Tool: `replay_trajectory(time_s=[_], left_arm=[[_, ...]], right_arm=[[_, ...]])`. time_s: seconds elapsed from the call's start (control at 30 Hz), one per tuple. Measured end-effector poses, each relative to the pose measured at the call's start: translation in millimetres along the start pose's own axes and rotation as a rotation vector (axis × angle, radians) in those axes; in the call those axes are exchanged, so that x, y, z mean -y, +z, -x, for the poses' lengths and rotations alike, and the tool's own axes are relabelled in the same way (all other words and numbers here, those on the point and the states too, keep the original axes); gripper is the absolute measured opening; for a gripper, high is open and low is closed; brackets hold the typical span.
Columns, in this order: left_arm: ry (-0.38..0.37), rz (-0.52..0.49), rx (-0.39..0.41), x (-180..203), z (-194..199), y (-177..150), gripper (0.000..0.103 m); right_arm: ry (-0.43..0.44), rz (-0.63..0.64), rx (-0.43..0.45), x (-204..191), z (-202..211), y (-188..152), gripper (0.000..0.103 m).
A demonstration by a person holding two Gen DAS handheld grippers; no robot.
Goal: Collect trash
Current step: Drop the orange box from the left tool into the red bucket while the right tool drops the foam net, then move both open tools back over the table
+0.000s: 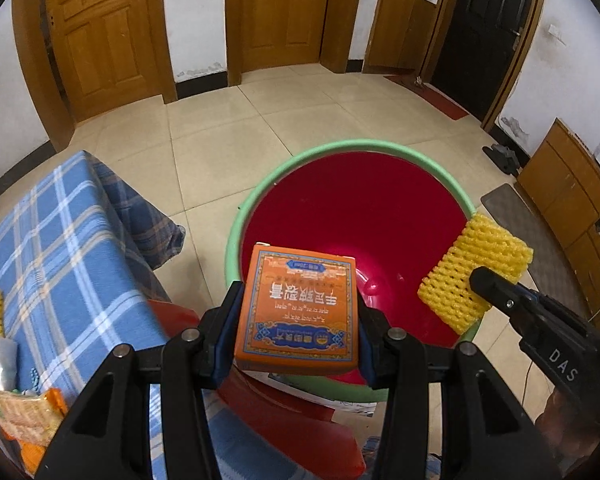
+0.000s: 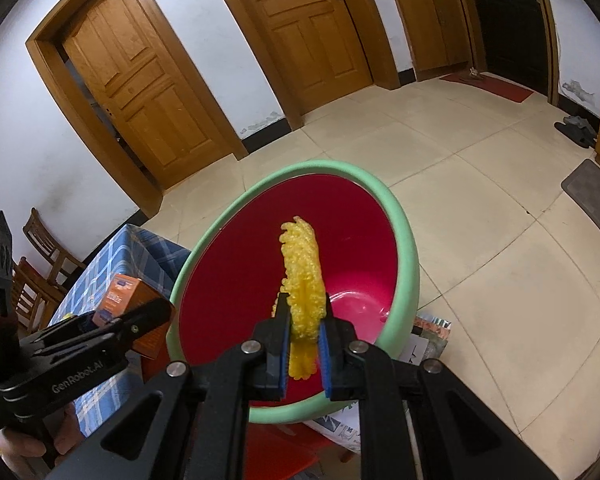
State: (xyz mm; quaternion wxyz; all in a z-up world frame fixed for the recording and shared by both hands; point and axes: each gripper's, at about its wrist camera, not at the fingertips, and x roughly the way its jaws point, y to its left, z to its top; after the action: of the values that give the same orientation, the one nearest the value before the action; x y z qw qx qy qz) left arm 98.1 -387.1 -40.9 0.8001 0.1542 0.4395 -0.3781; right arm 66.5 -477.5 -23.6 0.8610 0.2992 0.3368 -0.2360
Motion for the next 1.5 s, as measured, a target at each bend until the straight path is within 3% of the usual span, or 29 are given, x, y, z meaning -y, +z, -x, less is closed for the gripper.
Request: replay_trajectory(time_s=[0.13,0.27,0.33,1.07,1.5], left_arm=[[-0.010,-0.003,-0.004,1.7,-4.1,-0.4,0.049],[-0.016,-0.004,0.009,3.0,-2.9,1.4,0.069],[-0.008,-0.010,0.026,4.8,0.8,2.1,0.071],[0.024,0.094,0.083,-25.6,57.4,-6.2,0.072],[0.114,0.215,0.121,-75.9,115.1,-32.8,0.073]], right_arm=[[-0.003,-0.004,0.010,1.6,-0.9,2.2,0.015],[0.005,-0.011,0.015,0.9,0.0,1.9,0.029],[0.010,-0.012,0.021,1.4,2.0,2.0,0.033],[0.054,0.005,0.073,-16.3,42.4,3.1,0.041],[0.127,0.079,0.059,-55.9,54.7,-1.8,0.061]])
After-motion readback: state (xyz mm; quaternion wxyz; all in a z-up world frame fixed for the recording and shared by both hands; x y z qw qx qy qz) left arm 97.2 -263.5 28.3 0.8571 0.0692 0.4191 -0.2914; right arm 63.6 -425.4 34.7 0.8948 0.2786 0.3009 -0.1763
